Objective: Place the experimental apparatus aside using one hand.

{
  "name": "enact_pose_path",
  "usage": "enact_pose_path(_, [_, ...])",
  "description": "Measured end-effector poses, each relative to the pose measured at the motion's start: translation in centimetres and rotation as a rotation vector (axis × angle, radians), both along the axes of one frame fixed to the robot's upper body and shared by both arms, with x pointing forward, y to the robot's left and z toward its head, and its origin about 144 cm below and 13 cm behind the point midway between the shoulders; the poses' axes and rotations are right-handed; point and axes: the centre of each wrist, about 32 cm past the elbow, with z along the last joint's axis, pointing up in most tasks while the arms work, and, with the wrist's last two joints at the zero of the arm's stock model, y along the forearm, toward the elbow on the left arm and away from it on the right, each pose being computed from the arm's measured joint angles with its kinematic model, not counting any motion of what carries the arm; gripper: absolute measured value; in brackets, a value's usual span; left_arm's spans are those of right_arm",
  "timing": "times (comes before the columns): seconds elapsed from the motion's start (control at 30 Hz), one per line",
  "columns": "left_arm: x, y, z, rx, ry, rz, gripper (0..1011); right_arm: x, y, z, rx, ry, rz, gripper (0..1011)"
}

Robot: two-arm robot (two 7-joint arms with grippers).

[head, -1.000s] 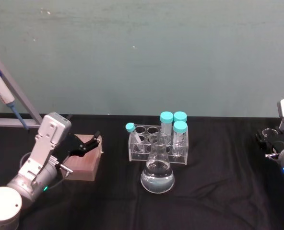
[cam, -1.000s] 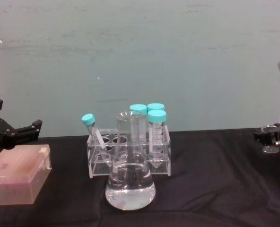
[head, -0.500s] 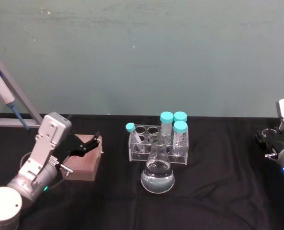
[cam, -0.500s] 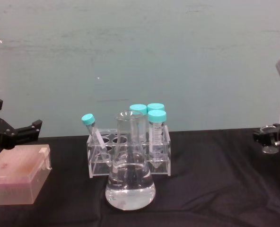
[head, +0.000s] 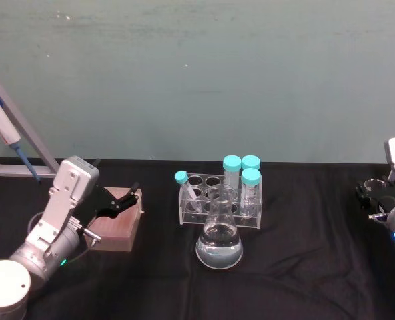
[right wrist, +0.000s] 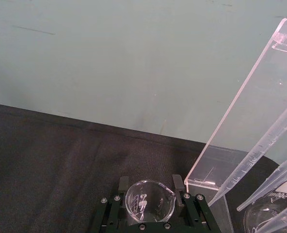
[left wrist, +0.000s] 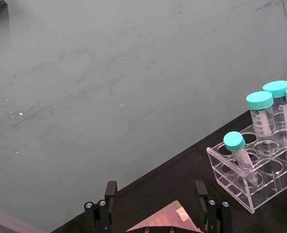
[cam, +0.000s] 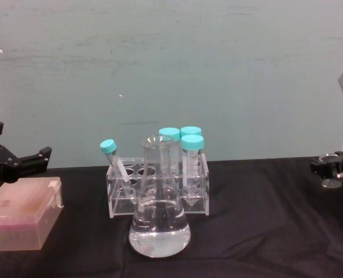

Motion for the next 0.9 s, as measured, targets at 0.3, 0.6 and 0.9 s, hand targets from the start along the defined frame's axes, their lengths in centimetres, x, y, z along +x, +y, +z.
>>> enact_pose_path(0.3, [0.0,0.0,0.0,0.0,0.0,0.0,1000,-0.02,0.0,-0.02,0.001,0.0,-0.001,537])
enact_pose_path(0.6, [0.0,0.0,0.0,0.0,0.0,0.0,1000,-0.03,0.0,-0.03,0.001,0.0,-0.001,605])
enact_pose_path(0.9, [0.0,0.0,0.0,0.0,0.0,0.0,1000,-0.03,0.0,-0.03,0.001,0.0,-0.001,886])
